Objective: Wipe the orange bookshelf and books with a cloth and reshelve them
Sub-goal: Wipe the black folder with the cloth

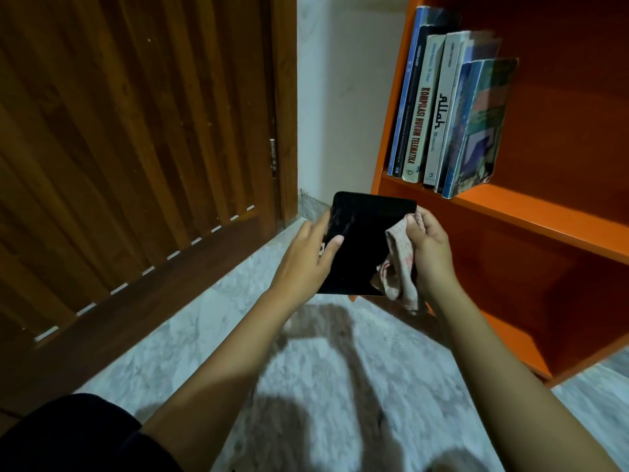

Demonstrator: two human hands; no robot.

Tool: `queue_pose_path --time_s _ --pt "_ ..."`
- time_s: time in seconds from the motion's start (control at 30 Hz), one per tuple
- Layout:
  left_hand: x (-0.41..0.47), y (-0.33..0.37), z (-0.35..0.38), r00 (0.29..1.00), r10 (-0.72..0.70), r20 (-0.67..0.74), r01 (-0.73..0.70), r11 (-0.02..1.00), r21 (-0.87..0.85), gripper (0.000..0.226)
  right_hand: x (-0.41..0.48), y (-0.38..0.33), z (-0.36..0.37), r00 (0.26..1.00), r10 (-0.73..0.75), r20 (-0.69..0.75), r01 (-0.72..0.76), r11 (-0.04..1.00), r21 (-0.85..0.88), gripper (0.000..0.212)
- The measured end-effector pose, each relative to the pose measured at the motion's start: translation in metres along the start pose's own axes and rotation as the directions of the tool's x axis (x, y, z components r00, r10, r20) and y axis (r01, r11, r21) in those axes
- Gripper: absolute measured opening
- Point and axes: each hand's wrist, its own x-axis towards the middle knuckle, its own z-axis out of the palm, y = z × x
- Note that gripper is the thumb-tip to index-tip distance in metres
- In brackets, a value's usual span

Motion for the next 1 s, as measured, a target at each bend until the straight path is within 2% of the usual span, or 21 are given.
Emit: queue_pose_path --time_s 0.1,0.2,0.27,0.33,0.43,0.5,0.57,0.63,0.77,0.93,1.0 --pt "-0.005 0.009 0.001 0.993 0.055 0.107 -0.025 0.964 -0.264 0.059 0.014 -0.011 -0.003 0.989 0.129 -0.066 -0.123 0.988 0.095 0.026" --pt "-0.007 0.015 0.004 0.991 0.034 0.131 0.024 0.909 -0.417 0.062 0.025 -0.019 -0.002 0.967 0.227 -0.118 -0.206 0.964 0.168 0.028" --pt "-0.007 0.02 0.004 0.99 0.027 0.14 0.047 0.868 -0.495 0.063 0.029 -0.018 -0.001 0.953 0.23 -0.196 -0.198 0.965 0.172 0.026" --pt "-0.005 0.026 0.004 0.989 0.03 0.147 0.054 0.843 -0.535 0.063 0.028 -0.016 0.003 0.929 0.18 -0.323 -0.145 0.981 0.129 0.023" --pt "-0.005 0.032 0.008 0.987 0.016 0.159 0.076 0.827 -0.557 0.063 0.023 -0.017 0.012 0.882 -0.039 -0.469 0.036 0.999 -0.016 0.027" --pt "-0.007 0.032 0.013 0.987 -0.001 0.162 0.096 0.809 -0.58 0.062 0.017 -0.019 0.023 0.89 -0.186 -0.415 0.158 0.982 -0.102 0.027" --pt "-0.009 0.035 0.017 0.987 0.001 0.162 0.097 0.797 -0.596 0.062 0.01 -0.012 0.033 0.909 -0.322 -0.266 0.273 0.94 -0.207 0.032" --pt "-0.009 0.039 0.016 0.989 -0.015 0.149 0.106 0.773 -0.625 0.062 0.006 -0.003 0.037 0.896 -0.432 -0.104 0.375 0.861 -0.345 0.036" --pt "-0.009 0.035 0.008 0.986 -0.052 0.16 0.149 0.712 -0.686 0.065 0.002 0.015 0.031 0.925 -0.362 0.112 0.368 0.789 -0.492 0.043" --pt "-0.01 0.032 0.003 0.975 -0.094 0.201 0.211 0.678 -0.704 0.071 0.0 0.023 0.021 0.917 -0.383 0.112 0.387 0.784 -0.486 0.044" --pt "-0.009 0.032 0.001 0.975 -0.096 0.202 0.214 0.659 -0.72 0.072 0.001 0.025 0.018 0.925 -0.377 0.055 0.358 0.811 -0.462 0.043"
